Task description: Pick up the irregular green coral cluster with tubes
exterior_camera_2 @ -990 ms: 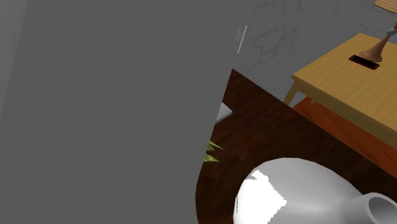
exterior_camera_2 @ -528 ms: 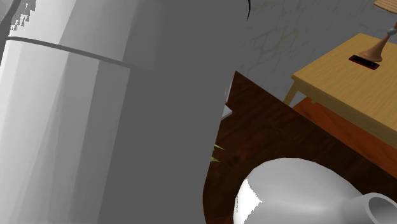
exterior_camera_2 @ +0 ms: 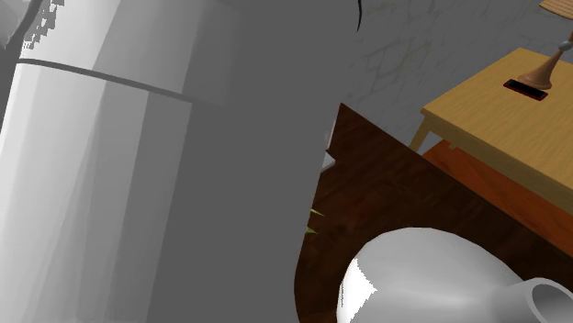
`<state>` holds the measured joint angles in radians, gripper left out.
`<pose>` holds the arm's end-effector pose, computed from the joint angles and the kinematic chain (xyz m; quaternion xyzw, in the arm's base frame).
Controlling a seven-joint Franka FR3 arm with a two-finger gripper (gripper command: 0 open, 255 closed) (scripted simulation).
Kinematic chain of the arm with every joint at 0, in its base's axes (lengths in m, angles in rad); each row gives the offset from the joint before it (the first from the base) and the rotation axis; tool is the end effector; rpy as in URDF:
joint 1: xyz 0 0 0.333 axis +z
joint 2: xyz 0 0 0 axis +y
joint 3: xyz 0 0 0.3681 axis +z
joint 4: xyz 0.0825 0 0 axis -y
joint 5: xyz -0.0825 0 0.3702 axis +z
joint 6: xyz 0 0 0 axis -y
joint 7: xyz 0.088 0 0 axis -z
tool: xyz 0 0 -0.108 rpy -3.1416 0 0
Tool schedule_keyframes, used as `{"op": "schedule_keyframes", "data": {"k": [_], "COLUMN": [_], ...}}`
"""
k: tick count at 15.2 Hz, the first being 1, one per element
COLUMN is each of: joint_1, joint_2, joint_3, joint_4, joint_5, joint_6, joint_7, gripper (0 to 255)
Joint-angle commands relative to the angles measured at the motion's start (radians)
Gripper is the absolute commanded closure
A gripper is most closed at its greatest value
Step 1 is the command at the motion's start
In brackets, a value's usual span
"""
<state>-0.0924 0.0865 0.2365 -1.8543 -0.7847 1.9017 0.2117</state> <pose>0.5820 0.0271 0.5446 0.9314 0.0992 0.0464 0.3472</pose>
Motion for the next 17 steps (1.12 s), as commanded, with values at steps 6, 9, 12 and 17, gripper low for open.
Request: {"op": "schedule_keyframes", "data": {"k": [6, 9, 12, 17], "joint_1": [0.002, 0.003, 0.005, 0.008], "joint_2": [-0.009, -0.014, -0.018, -0.021], "joint_3": [0.002, 0.004, 0.006, 0.008], "joint_4": [0.038, 0.068, 0.100, 0.158], "joint_5": [0.014, 0.023, 0.030, 0.040], "joint_6": [-0.035, -0.063, -0.091, -0.139], "joint_7": [-0.033, -0.057, -0.080, -0.118], "gripper": [255, 255, 255, 255]}}
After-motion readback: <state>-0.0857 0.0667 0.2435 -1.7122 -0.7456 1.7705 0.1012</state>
